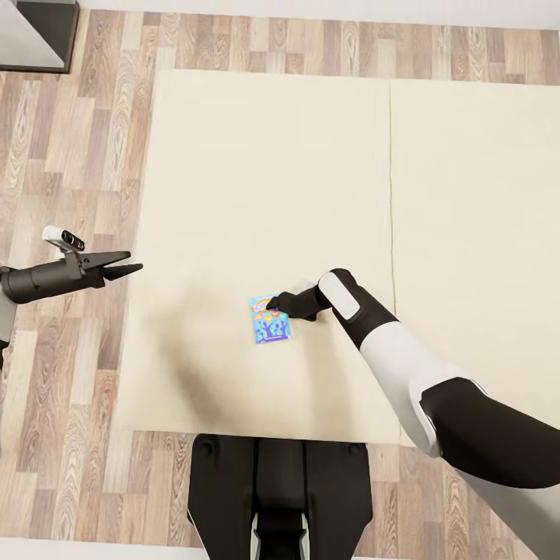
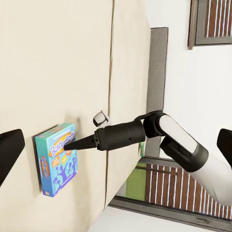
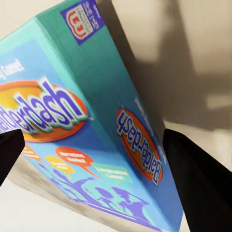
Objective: Put all the toys in the child's room - the three board games (two on the bed and one on the table), the two jigsaw puzzles on the table, and the tennis ball on the table - inside the toy box on the table in the child's room.
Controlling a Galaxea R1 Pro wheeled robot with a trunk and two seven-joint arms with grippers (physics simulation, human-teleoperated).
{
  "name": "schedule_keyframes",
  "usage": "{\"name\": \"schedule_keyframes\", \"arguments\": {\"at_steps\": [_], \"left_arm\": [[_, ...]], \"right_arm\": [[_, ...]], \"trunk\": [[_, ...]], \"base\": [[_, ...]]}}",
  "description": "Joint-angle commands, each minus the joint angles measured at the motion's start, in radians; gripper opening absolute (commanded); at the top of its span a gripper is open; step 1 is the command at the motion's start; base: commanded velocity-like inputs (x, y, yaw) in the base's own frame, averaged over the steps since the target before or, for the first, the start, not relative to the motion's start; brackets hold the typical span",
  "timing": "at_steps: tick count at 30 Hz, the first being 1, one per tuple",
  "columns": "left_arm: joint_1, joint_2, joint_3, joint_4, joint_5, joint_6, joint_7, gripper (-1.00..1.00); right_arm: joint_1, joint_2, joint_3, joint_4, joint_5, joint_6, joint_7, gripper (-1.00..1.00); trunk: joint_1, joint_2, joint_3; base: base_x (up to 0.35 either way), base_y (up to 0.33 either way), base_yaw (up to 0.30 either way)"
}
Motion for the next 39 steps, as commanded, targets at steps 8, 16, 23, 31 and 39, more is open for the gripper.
{"name": "schedule_keyframes", "arguments": {"at_steps": [8, 16, 23, 31, 39], "left_arm": [[-0.001, 0.000, 0.000, 0.000, -0.001, 0.011, -0.004, 1.00], [0.000, 0.000, 0.000, 0.000, -0.001, 0.010, -0.004, 1.00], [-0.001, 0.000, 0.000, 0.000, -0.001, 0.009, -0.004, 1.00], [0.000, 0.000, 0.000, 0.000, -0.002, 0.009, -0.004, 1.00], [0.001, 0.000, 0.000, 0.000, -0.002, 0.007, -0.004, 1.00]], "right_arm": [[0.000, 0.000, 0.003, -0.001, -0.006, -0.005, -0.003, 1.00], [0.000, 0.000, 0.003, 0.001, -0.006, -0.004, 0.060, 1.00], [0.000, 0.000, 0.003, 0.003, -0.005, -0.011, 0.109, 1.00], [0.009, 0.000, 0.003, 0.005, -0.003, -0.015, 0.111, 1.00], [0.012, 0.000, 0.001, 0.006, -0.003, -0.015, 0.111, 1.00]], "trunk": [[0.001, -0.001, -0.001], [0.001, -0.001, -0.001], [0.001, -0.001, -0.001], [0.001, -0.001, -0.001], [0.001, -0.001, -0.001]], "base": [[0.000, 0.000, 0.001], [0.000, 0.000, 0.000], [0.000, 0.000, 0.000], [0.000, 0.000, 0.000], [0.000, 0.000, 0.000]]}}
